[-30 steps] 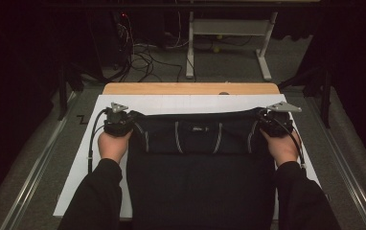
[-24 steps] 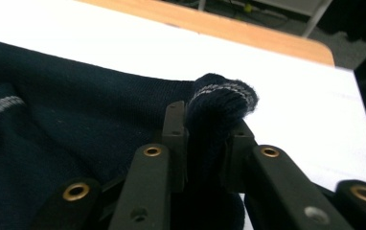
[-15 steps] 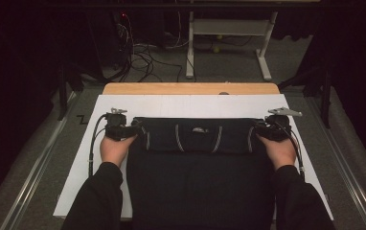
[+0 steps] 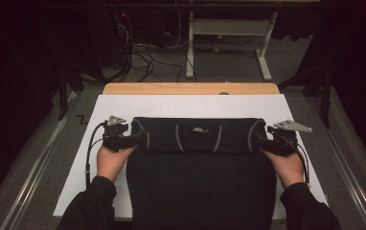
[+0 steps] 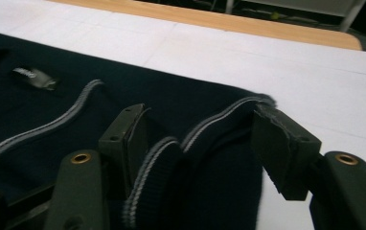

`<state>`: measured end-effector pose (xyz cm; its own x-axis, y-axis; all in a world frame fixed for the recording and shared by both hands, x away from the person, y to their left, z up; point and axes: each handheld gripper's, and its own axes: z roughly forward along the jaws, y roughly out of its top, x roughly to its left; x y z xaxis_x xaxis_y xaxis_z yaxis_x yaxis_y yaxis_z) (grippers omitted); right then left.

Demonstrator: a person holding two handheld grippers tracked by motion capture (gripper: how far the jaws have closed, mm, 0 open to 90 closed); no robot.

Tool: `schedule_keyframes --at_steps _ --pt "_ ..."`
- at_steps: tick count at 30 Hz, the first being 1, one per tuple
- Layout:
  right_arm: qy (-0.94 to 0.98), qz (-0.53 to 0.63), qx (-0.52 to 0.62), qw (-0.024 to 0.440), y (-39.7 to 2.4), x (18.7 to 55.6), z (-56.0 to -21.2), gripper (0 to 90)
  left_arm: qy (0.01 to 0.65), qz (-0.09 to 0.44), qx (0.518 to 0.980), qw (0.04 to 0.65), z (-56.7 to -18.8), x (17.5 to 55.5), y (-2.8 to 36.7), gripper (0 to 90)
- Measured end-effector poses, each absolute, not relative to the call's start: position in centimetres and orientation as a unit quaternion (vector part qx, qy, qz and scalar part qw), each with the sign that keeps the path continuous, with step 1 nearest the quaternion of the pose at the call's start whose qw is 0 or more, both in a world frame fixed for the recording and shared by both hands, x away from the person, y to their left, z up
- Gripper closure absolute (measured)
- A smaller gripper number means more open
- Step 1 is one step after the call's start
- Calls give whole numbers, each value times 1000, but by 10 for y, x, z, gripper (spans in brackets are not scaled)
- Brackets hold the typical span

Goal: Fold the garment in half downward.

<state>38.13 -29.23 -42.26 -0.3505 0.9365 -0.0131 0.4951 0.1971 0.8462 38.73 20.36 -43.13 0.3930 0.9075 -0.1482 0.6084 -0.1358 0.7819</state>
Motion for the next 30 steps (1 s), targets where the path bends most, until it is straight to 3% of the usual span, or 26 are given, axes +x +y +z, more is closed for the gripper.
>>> schedule_keyframes --at_steps 9,11,12,14,18,20,30 --pt "741 389 483 260 -273 380 -438 386 516 142 749 391 -454 394 182 287" --pt "745 379 488 250 -269 383 -445 404 516 135 753 386 -458 397 178 350" --pt "748 370 492 247 -267 386 -448 421 518 131 753 384 -460 398 177 372" --pt "748 360 505 236 -265 391 -454 457 516 129 760 374 -464 399 175 517" --pt "750 352 508 236 -264 393 -458 716 509 145 758 380 -463 394 177 672" --pt "758 355 494 235 -263 390 -457 790 506 152 758 384 -461 392 178 715" --pt "746 390 467 270 -267 373 -434 806 484 175 744 426 -438 375 182 748"
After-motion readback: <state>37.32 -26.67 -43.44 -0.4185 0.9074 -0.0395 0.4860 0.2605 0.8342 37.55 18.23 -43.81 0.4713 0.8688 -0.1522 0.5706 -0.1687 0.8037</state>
